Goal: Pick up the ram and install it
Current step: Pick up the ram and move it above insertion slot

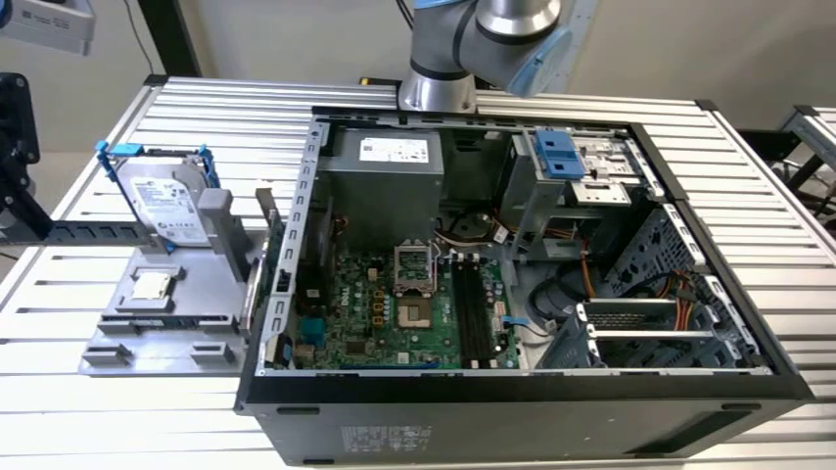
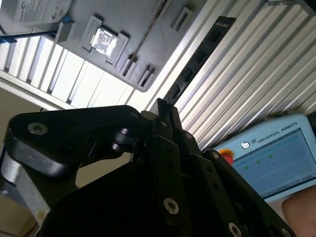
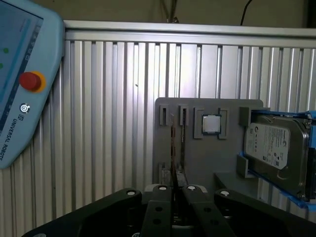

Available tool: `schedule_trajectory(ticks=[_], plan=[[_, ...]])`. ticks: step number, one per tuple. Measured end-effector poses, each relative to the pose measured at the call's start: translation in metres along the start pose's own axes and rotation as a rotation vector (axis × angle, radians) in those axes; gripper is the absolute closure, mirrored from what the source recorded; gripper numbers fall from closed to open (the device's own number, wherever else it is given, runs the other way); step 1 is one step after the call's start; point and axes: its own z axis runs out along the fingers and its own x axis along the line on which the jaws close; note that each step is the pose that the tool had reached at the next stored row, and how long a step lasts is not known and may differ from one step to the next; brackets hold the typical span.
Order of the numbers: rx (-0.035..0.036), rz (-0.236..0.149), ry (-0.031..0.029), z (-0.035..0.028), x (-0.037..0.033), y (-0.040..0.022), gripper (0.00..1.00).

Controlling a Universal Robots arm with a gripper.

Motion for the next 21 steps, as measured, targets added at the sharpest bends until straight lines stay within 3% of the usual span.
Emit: schedule_trajectory(ticks=[6,9,21], plan=[[-0.0002,0.000,0.0002,-0.0002,0.0000,-0.0003,1.00],[-0.0001,0.000,0.0000,-0.0001,0.0000,-0.0035,1.00],[-0.0004,0.000,0.0001,-0.0005,0.0004,-0.0307,1.00]])
